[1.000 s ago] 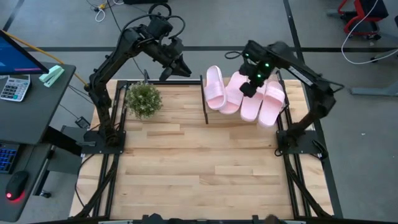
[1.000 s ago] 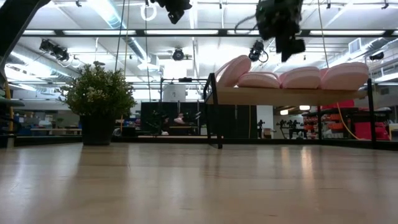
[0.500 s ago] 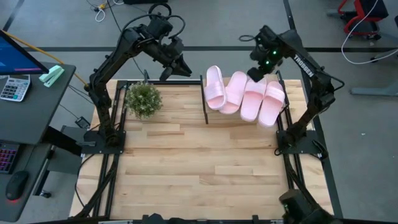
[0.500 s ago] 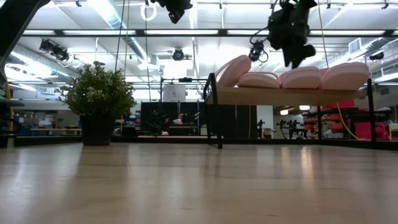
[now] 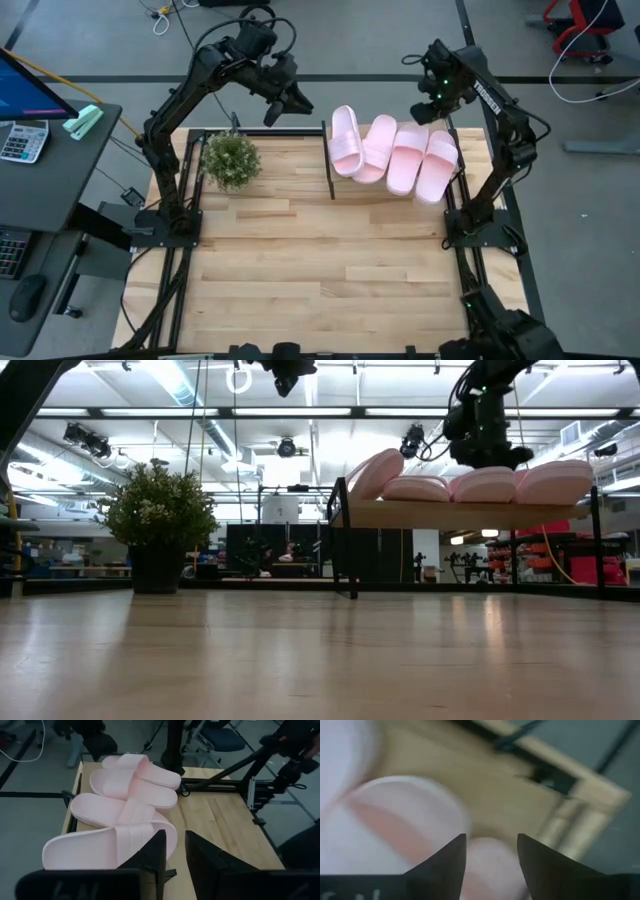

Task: Pick and place slides into the shelf
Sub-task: Adjust the slides on the shelf

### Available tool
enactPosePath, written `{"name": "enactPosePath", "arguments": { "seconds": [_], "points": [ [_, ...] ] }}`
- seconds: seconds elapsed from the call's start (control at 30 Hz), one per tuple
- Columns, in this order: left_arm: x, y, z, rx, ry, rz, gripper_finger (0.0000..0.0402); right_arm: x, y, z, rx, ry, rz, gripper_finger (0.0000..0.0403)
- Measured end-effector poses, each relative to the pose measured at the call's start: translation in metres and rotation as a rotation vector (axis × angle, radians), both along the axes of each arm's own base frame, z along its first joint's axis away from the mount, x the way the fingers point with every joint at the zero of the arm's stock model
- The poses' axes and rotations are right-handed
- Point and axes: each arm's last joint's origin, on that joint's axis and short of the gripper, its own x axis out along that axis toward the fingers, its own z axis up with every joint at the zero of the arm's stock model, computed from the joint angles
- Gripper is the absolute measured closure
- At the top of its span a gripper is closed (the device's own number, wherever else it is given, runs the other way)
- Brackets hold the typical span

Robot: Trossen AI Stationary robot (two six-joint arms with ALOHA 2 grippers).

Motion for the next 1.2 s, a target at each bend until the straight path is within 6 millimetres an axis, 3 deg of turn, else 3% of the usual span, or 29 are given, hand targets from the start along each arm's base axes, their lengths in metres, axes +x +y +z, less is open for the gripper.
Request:
{"name": "enactPosePath", "arguments": {
  "seconds": [0.13, 0.67, 0.8, 1.0, 1.2],
  "points": [
    [0.0, 0.0, 0.0, 0.013, -0.005, 0.0, 0.0328, 0.007, -0.004, -0.012, 0.097, -0.116, 0.03, 0.0232],
    [0.0, 0.001, 0.0, 0.035, -0.005, -0.006, 0.033, 0.018, -0.023, -0.037, 0.162, -0.162, 0.083, 0.0231],
    [-0.001, 0.002, 0.0, 0.036, -0.005, -0.001, 0.0333, 0.018, -0.023, -0.037, 0.161, -0.172, 0.092, 0.0266],
    [-0.002, 0.004, 0.0, 0.037, -0.005, 0.002, 0.0327, 0.019, -0.025, -0.037, 0.146, -0.203, 0.119, 0.0377],
    [-0.002, 0.004, 0.0, 0.037, -0.005, 0.002, 0.0325, 0.024, -0.03, -0.036, 0.092, -0.256, 0.132, 0.038]
  ]
}}
